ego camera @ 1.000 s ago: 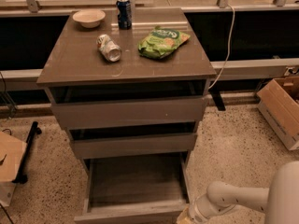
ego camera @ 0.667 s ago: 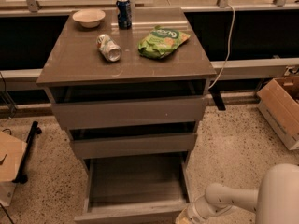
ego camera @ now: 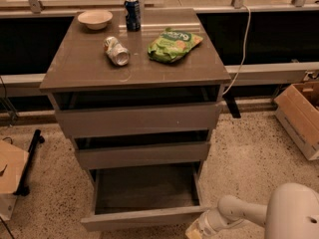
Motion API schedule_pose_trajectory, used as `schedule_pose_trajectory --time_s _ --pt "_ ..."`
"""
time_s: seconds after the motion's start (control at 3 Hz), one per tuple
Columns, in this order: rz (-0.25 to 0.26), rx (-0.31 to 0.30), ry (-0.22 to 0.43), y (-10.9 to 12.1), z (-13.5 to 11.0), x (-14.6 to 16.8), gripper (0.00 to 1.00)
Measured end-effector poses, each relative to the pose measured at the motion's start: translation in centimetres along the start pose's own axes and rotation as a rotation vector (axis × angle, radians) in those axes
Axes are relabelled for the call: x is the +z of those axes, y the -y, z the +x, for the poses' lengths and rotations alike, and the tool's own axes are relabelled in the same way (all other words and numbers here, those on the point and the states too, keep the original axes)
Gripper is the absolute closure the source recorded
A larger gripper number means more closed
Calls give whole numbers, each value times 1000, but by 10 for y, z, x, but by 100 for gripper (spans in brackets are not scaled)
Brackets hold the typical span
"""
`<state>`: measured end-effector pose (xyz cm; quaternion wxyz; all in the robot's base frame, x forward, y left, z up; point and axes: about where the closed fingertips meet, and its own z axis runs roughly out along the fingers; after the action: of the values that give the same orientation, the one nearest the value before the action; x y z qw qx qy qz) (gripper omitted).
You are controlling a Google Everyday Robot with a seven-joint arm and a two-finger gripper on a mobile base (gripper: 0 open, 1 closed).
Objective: Close bottom drawer
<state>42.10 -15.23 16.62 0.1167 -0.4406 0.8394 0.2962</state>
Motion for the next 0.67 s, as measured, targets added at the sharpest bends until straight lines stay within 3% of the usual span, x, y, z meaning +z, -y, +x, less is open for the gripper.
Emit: schedule_pose_trajectory --time_s 0.67 --pt "22 22 17 5 -1 1 100"
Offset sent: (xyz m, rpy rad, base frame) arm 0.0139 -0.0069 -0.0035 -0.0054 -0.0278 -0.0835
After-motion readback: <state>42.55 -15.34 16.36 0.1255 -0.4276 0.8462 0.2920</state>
